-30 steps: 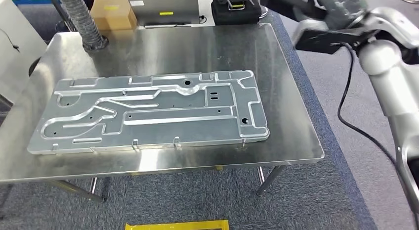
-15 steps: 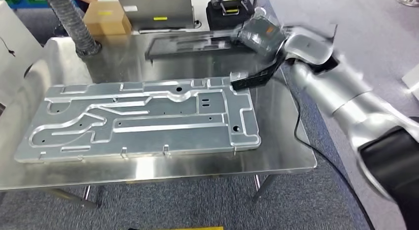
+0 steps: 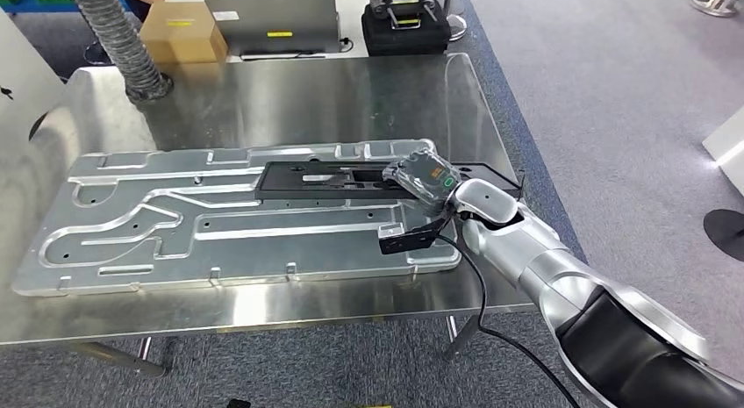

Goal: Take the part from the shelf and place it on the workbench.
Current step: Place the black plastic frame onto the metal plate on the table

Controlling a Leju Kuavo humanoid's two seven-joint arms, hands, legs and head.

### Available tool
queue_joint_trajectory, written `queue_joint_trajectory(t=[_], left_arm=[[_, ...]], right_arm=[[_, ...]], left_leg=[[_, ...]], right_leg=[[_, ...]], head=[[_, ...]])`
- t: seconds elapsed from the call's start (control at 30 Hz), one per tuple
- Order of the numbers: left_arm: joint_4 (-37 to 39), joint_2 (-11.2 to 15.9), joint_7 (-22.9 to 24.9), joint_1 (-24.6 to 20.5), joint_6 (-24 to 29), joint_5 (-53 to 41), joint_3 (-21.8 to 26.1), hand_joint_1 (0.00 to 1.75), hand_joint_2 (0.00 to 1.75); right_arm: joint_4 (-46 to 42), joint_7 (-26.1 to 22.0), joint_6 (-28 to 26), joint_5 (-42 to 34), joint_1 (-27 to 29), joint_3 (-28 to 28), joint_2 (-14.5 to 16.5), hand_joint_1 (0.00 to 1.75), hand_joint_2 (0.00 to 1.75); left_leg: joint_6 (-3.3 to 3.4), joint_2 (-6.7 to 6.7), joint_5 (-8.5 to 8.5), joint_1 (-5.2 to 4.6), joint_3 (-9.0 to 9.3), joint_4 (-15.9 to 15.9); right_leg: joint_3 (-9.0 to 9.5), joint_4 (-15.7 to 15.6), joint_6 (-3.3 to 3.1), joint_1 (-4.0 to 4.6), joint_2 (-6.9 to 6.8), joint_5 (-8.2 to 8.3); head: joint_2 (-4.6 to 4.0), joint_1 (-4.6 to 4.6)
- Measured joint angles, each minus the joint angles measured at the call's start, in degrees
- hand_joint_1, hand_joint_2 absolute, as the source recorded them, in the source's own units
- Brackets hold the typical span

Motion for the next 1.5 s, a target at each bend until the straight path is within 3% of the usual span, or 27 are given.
queue_joint_trajectory(t=[0.07, 0.17, 0.2, 0.23, 0.27, 0.37, 0.43, 0.5, 0.57, 0.67, 0.73, 0.77, 0.83, 0.9, 0.97, 1.07, 1.13, 1.2, 1.23, 1.27, 1.3, 1.33, 1.4, 1.43, 1.5], left_arm=[[0.0, -0.01, 0.08, -0.01, 0.42, -0.24, -0.21, 0.0, 1.75], [0.0, -0.03, 0.76, -0.02, 1.51, -0.87, -0.78, 0.0, 1.75], [0.0, -0.04, 0.97, -0.01, 1.75, -0.99, -0.88, 0.0, 1.75], [0.0, -0.06, 1.09, 0.0, 1.88, -1.04, -0.93, 0.0, 1.75], [0.0, -0.09, 1.06, 0.0, 1.93, -1.01, -1.0, 0.0, 1.31], [0.0, -0.31, 0.42, -0.09, 1.16, -0.51, -1.18, 0.0, 0.0], [0.0, -0.43, 0.13, -0.19, 0.2, -0.17, -1.2, 0.0, 0.0], [0.0, -0.54, 0.27, -0.25, -0.23, 0.15, -1.21, 0.0, 0.0], [0.0, -0.61, 0.38, -0.3, -0.41, 0.53, -1.2, 0.0, 0.0], [0.0, -0.6, 0.0, -0.35, -1.04, 1.29, -1.17, 0.0, 0.0], [0.0, -0.58, -0.43, -0.28, -1.48, 1.86, -1.03, 0.0, 0.0], [0.0, -0.56, -0.54, -0.25, -1.59, 2.04, -0.92, 0.0, 0.0], [0.0, -0.49, -0.74, -0.21, -1.81, 2.36, -0.76, 0.0, 0.0], [0.0, -0.44, -1.08, -0.13, -2.14, 2.96, -0.59, 0.0, 0.0], [0.0, -0.44, -1.41, 0.18, -2.4, 3.89, -0.24, 0.0, 0.0], [0.0, -0.4, -1.78, 1.2, -2.44, 4.91, 0.52, 0.0, 0.0], [0.0, -0.39, -2.03, 1.97, -2.44, 5.19, 0.92, 0.0, 0.0], [0.0, -0.39, -2.13, 2.55, -2.44, 5.25, 1.16, 0.0, 0.0], [0.0, -0.39, -2.13, 2.72, -2.44, 5.25, 1.25, 0.0, 0.0], [0.0, -0.4, -2.12, 2.77, -2.44, 5.25, 1.32, 0.0, 0.0], [0.0, -0.42, -2.1, 2.74, -2.44, 5.25, 1.39, 0.0, 0.0], [0.01, -0.47, -2.05, 2.69, -2.43, 5.25, 1.47, 0.0, 0.0], [0.02, -0.63, -1.79, 2.61, -2.32, 5.29, 1.69, 0.0, 0.0], [0.02, -0.69, -1.58, 2.65, -2.22, 5.33, 1.83, 0.0, 0.0], [0.02, -0.72, -1.07, 3.11, -2.03, 5.37, 2.09, 0.0, 0.0]], right_arm=[[0.58, 0.11, 0.16, -0.16, 0.12, -0.31, 0.11, 0.0, 1.75], [1.03, 0.01, 1.31, -0.51, -0.08, -1.31, 0.18, 0.0, 1.75], [1.17, -0.1, 1.65, -0.48, -0.11, -1.52, 0.19, 0.0, 1.75], [1.32, -0.19, 1.81, -0.41, -0.12, -1.63, 0.2, 0.0, 1.75], [1.43, -0.26, 1.9, -0.35, -0.16, -1.73, 0.2, 0.0, 1.75], [1.58, -0.39, 1.95, -0.24, -0.54, -2.03, 0.2, 0.0, 1.75], [1.67, -0.56, 2.14, 0.0, -0.72, -2.18, 0.2, 0.0, 1.75], [1.8, -0.69, 2.59, 0.32, -0.78, -2.29, 0.2, 0.0, 1.75], [1.94, -0.63, 3.43, 0.6, -1.06, -2.38, 0.16, 0.0, 1.75], [2.05, -0.52, 6.44, 1.14, -1.94, -2.45, -0.28, 0.0, 1.75], [2.07, -0.71, 9.44, 1.45, -2.66, -2.45, -1.3, 0.0, 1.75], [2.05, -0.85, 10.56, 1.53, -3.15, -2.45, -1.87, 0.0, 1.75], [2.03, -1.2, 12.38, 1.31, -4.4, -2.46, -2.92, 0.0, 1.75], [1.63, -1.33, 16.28, -0.19, -6.05, -2.56, -4.25, 0.0, 1.75], [-0.72, -0.37, 23.12, -3.8, -7.99, -2.89, -6.59, 0.0, 1.75], [-9.41, 3.74, 33.38, -11.16, -11.37, -4.53, -13.23, 0.0, 1.75], [-16.78, 6.62, 37.72, -14.79, -13.91, -6.04, -18.8, 0.0, 1.75], [-23.38, 8.35, 39.93, -16.92, -16.02, -7.28, -23.35, 0.0, 1.75], [-25.87, 8.95, 40.35, -17.48, -16.58, -7.7, -25.03, 0.0, 1.31], [-27.63, 9.37, 40.39, -17.69, -16.8, -7.89, -26.25, 0.0, 0.87], [-28.98, 9.67, 40.19, -17.69, -16.82, -7.97, -27.22, 0.0, 0.44], [-30.33, 10.07, 39.8, -17.68, -16.85, -8.03, -28.06, 0.0, 0.44], [-33.44, 11.88, 38.81, -18.51, -17.31, -8.25, -30.37, 0.0, 1.31], [-35.62, 13.47, 38.24, -19.83, -17.69, -8.44, -32.52, 0.0, 1.75], [-42.02, 16.91, 35.7, -25.5, -17.87, -9.76, -40.52, 0.0, 1.75]], left_leg=[[0.65, 0.04, 0.32, 0.16, 0.24, -0.49], [1.13, 0.13, 0.43, 0.17, 0.35, -0.7], [1.17, 0.13, 0.41, 0.16, 0.37, -0.68], [1.2, 0.09, 0.38, 0.15, 0.39, -0.65], [1.18, 0.04, 0.34, 0.15, 0.45, -0.6], [0.82, -0.07, 0.07, 0.01, 0.58, -0.39], [0.35, -0.08, 0.0, -0.14, 0.49, -0.38], [-0.22, -0.06, -0.01, -0.18, 0.49, -0.57], [-0.77, 0.01, -1.17, -0.19, 0.02, 0.79], [-1.26, 0.06, -6.03, -0.08, -4.15, 10.26], [-1.46, 0.07, -7.02, -0.02, -6.61, 15.06], [-1.52, 0.08, -5.93, 0.04, -6.47, 14.44], [-1.57, 0.1, -2.0, 0.28, -3.65, 7.87], [-1.32, 0.05, 0.08, 0.34, -0.88, 1.92], [-0.6, -0.07, -0.08, 0.06, -0.4, 0.74], [0.8, -0.27, 0.11, -0.04, -0.58, 0.65], [1.43, -0.53, 0.23, -0.01, -0.65, 0.47], [1.74, -0.75, 0.16, -0.22, -0.68, 0.48], [1.86, -0.74, 0.07, -0.36, -0.55, 0.48], [1.96, -0.72, -0.04, -0.51, -0.36, 0.48], [2.06, -0.66, -0.16, -0.7, -0.14, 0.48], [2.13, -0.59, -0.26, -0.89, 0.04, 0.47], [2.15, -0.51, -0.37, -1.33, 0.14, 0.52], [2.1, -0.64, -0.37, -1.41, 0.09, 0.54], [1.87, -1.56, -0.27, -1.27, 0.08, 0.33]], right_leg=[[-0.76, 1.86, 0.59, -0.22, -0.09, -1.41], [-5.38, 12.08, 1.25, -0.38, -0.14, -6.45], [-6.72, 14.98, 1.4, -0.42, -0.14, -7.3], [-7.18, 15.91, 1.46, -0.45, -0.15, -7.09], [-6.45, 14.41, 1.42, -0.46, -0.15, -5.8], [-0.84, 3.06, 0.67, -0.24, -0.18, -0.85], [0.67, -0.2, 0.1, 0.1, -0.17, -0.31], [0.75, -0.55, -0.46, 0.05, -0.15, -0.2], [1.13, -1.23, -1.12, -0.29, -0.21, 0.11], [1.39, -1.59, -1.56, -0.4, -0.26, 0.28], [1.4, -1.5, -1.54, -0.39, -0.28, 0.22], [1.41, -1.4, -1.45, -0.42, -0.29, 0.14], [1.45, -1.02, -1.0, -0.52, -0.27, -0.19], [1.12, -0.36, -0.33, -0.37, -0.13, -0.51], [0.67, 0.01, 0.32, -0.26, -0.01, -0.52], [0.31, 0.97, 1.29, -0.61, -0.13, -1.51], [-1.81, 5.99, 1.8, -0.75, -0.2, -4.7], [-5.21, 13.41, 1.95, -0.65, -0.23, -7.96], [-6.24, 15.54, 1.81, -0.53, -0.22, -8.28], [-6.36, 15.64, 1.5, -0.34, -0.21, -7.46], [-5.52, 13.55, 0.99, -0.11, -0.21, -5.67], [-3.92, 9.75, 0.27, 0.22, -0.21, -3.34], [-0.89, 2.73, -0.98, 0.87, -0.41, -0.61], [-0.08, 0.8, -1.28, 1.15, -0.64, -0.24], [0.48, -0.45, -1.32, 1.45, -1.58, -0.5]], head=[[0.0, 0.0], [0.0, 0.0], [0.0, 0.0], [0.0, 0.0], [0.0, 0.0], [0.0, -0.01], [0.0, -0.01], [0.0, 0.0], [0.0, 0.0], [0.0, -0.01], [-0.01, -0.01], [-0.01, -0.01], [0.0, -0.02], [-0.01, -0.01], [-0.01, 0.0], [0.0, 0.02], [0.0, 0.02], [0.0, 0.02], [0.0, 0.02], [0.0, 0.02], [0.0, 0.02], [0.0, 0.02], [0.0, 0.02], [-0.01, 0.03], [-0.01, 0.03]])
